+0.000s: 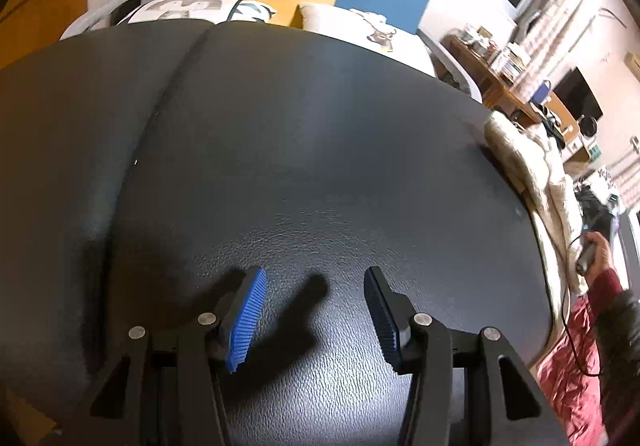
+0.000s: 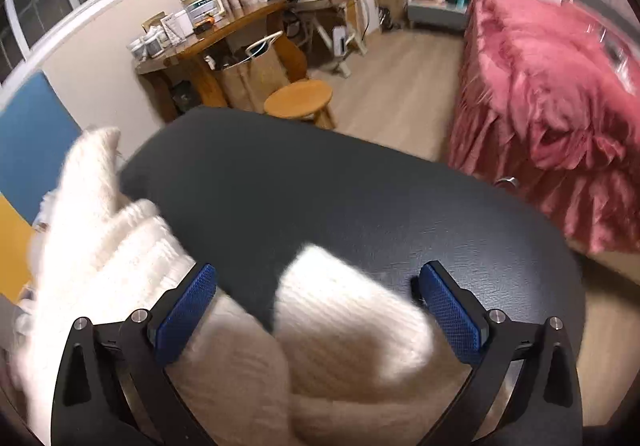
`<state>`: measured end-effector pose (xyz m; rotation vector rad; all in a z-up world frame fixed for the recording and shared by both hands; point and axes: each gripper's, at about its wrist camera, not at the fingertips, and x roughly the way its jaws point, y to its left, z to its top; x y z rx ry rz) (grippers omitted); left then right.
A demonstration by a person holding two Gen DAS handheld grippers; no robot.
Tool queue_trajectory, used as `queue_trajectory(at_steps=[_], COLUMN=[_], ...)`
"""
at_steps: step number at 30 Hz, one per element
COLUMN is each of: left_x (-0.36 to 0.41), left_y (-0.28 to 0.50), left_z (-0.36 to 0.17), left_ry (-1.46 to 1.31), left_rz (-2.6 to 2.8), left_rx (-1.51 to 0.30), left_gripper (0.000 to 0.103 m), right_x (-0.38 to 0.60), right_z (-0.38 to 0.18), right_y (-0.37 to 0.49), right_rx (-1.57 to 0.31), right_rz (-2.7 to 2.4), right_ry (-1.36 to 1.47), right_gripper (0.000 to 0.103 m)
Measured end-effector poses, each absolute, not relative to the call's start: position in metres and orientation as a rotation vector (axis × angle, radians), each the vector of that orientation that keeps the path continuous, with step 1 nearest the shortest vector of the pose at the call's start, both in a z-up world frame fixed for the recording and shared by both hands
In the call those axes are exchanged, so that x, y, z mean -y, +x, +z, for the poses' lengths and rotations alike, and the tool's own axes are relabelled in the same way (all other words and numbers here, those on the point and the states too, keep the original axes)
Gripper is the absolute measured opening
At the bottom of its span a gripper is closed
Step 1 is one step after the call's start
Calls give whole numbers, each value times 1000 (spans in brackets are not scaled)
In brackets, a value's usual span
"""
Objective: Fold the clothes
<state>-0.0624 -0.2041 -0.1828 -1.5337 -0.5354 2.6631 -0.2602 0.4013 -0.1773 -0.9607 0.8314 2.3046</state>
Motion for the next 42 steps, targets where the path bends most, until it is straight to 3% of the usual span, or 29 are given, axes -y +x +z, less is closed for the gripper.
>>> queue_trajectory(at_steps=[4,6,8,10,12,20,23,26,29,30,31,33,37,42], left_x=[202,200,198,200,204,221,224,232,235,236,237,241,239,194], left_y=[-64,-61,-58,-55,-51,-33,-27,-19,-7,-3,1,6,1,-26], left_z=[-186,-184,-180,-174,-167,-137,-133,-131,-123,-120,-117,-113,-117,-103], left_ry=[-1528,-1515,-1501,-1484,-1455,-1321,-1292,-1301,-1276,-1269,-1261,-1250,-1292,-1260], left_rz=[2628,2636,2653,2662,2681,2755,2770,2761,2806,2821,2835,2824,2787,2715], left_rx=[584,558,522,514,512,563,585,633,550,504,458,430,428,369], left_gripper=[51,51,51,51,51,51,51,51,51,51,51,51,51,51], right_x=[-399,-389,-371,-343,-324,-242,-186,-105,-29,-12,-3,4,-48,-127], right_z=[-153,-142,-136,-136,-126,79,128,111,46,22,-1,-40,-96,-114], right_y=[-251,-248,-256,-279,-290,-271,-211,-162,-123,-112,-99,-72,-30,-20], right_rx=[-1061,-1084,-978,-613,-443,-202,-349,-268,300,445,469,395,-230,-329], right_rz=[2449,2545,2603,2495,2488,2983,3350,3573,3393,3306,3264,3225,3119,2861], right_ry=[-823,-748,-787,-997,-1036,-771,-801,-1132,-1373,-1415,-1477,-1616,-1873,-1745], right_gripper=[103,103,103,103,103,103,103,103,103,103,103,103,103,103])
